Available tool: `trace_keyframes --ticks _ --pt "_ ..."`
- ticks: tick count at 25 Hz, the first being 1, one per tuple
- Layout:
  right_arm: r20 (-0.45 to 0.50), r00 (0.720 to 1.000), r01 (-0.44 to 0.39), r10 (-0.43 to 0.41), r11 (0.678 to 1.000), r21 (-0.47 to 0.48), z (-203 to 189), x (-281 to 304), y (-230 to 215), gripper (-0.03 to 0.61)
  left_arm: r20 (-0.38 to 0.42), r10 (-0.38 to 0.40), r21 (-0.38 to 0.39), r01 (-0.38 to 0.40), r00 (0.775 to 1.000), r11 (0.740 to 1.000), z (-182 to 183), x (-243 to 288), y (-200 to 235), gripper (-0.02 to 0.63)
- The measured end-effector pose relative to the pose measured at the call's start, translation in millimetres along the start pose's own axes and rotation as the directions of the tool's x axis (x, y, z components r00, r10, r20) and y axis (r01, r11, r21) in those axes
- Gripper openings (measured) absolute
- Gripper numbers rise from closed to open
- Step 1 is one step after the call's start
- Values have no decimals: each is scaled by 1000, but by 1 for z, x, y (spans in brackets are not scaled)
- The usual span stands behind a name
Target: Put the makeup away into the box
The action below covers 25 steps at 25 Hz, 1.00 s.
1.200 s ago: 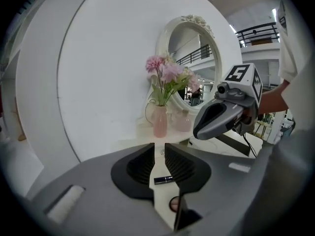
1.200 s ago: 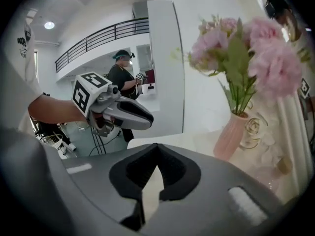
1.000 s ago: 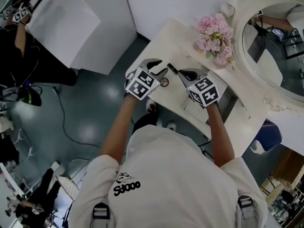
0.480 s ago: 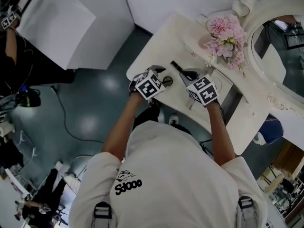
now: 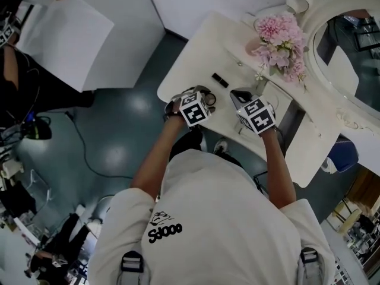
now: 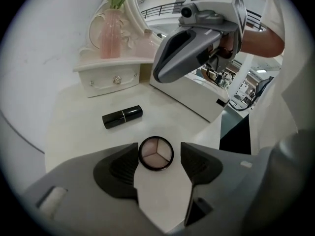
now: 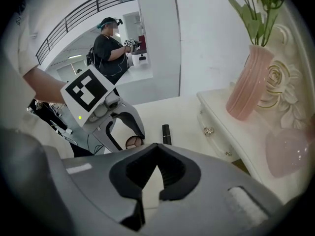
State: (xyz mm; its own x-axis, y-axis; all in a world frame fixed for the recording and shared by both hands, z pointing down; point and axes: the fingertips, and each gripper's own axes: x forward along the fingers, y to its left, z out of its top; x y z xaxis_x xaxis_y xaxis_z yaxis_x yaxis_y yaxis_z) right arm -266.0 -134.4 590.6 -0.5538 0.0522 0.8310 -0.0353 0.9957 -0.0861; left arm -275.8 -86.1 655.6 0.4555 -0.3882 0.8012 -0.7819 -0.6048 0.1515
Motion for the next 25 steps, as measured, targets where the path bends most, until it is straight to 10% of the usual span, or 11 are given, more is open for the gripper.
trace_keyframes --ticks 12,25 --pt "74 992 94 -104 988 124 -28 -54 -12 2 -119 149 67 -141 982 988 -6 5 7 244" --pt "244 917 249 -316 931 267 -79 -155 -40 2 75 270 -80 -264 960 961 84 -34 -3 239"
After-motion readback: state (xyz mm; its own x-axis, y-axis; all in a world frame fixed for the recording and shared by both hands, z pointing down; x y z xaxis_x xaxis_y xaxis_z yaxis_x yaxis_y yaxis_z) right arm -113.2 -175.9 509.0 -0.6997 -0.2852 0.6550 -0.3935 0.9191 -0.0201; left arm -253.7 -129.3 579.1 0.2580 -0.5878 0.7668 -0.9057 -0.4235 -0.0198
